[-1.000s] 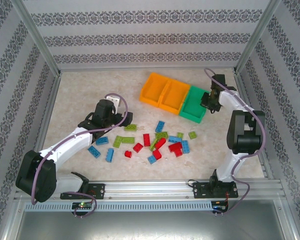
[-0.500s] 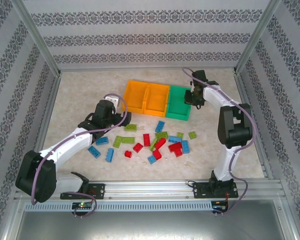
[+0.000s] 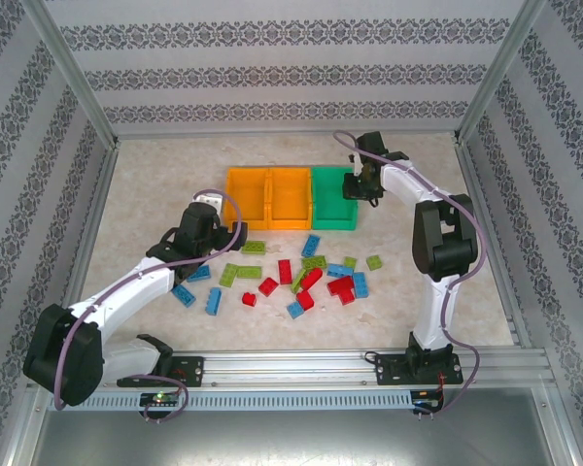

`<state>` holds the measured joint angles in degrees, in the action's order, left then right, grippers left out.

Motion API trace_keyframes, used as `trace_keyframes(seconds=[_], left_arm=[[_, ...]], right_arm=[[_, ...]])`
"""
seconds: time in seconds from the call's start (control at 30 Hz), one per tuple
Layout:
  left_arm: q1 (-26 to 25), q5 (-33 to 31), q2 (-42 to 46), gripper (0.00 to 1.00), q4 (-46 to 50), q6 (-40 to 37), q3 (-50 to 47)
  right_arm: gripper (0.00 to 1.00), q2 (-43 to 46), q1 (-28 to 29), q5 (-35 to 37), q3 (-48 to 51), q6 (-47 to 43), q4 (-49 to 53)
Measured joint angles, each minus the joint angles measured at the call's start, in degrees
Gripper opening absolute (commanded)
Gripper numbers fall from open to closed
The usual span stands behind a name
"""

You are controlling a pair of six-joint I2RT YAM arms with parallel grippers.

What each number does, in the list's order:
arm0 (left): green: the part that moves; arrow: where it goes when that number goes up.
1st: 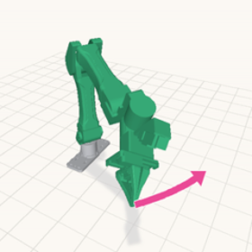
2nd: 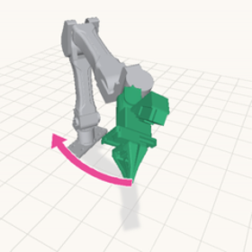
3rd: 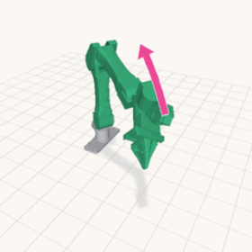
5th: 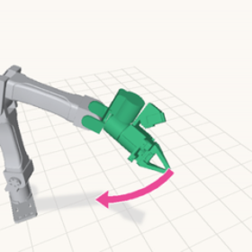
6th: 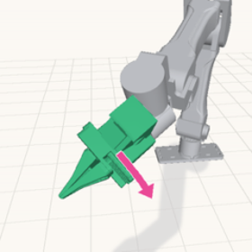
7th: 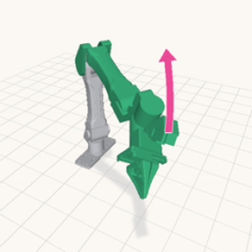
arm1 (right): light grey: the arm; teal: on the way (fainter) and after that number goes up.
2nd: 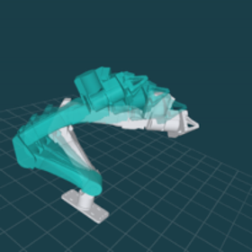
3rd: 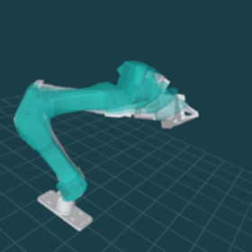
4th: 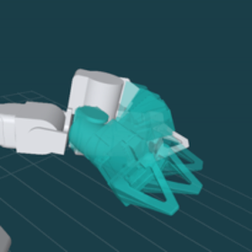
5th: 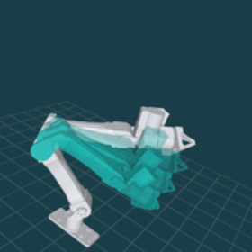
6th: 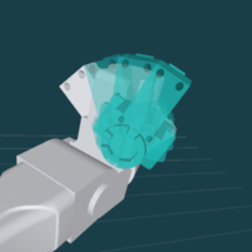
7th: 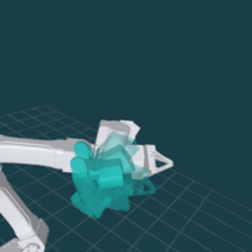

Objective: Sort the legos into containers by color

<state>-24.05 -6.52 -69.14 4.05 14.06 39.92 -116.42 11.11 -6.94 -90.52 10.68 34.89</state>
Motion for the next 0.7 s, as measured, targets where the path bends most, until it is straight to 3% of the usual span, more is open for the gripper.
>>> trace_keyframes(seconds=[0.1,0.13,0.3,0.53,0.7], left_arm=[[0.00,-0.20,0.00,0.99,0.02,0.04,-0.02],[0.00,-0.20,0.00,0.99,0.02,0.13,-0.04],[0.00,-0.28,0.00,0.99,0.04,0.15,-0.07],[0.00,-2.58,0.00,0.99,0.04,0.37,-0.83],[0.00,-2.32,-0.72,0.99,0.00,0.39,-0.92]], right_arm=[[0.63,0.00,-0.11,0.46,0.00,-0.76,0.00],[0.65,0.02,-0.13,0.61,0.02,-1.07,0.02],[0.69,3.78,-0.13,0.87,4.15,-1.25,-1.25],[0.72,17.59,0.09,0.22,16.74,0.63,-1.44],[0.71,20.92,4.52,0.42,22.05,3.02,-1.27]])
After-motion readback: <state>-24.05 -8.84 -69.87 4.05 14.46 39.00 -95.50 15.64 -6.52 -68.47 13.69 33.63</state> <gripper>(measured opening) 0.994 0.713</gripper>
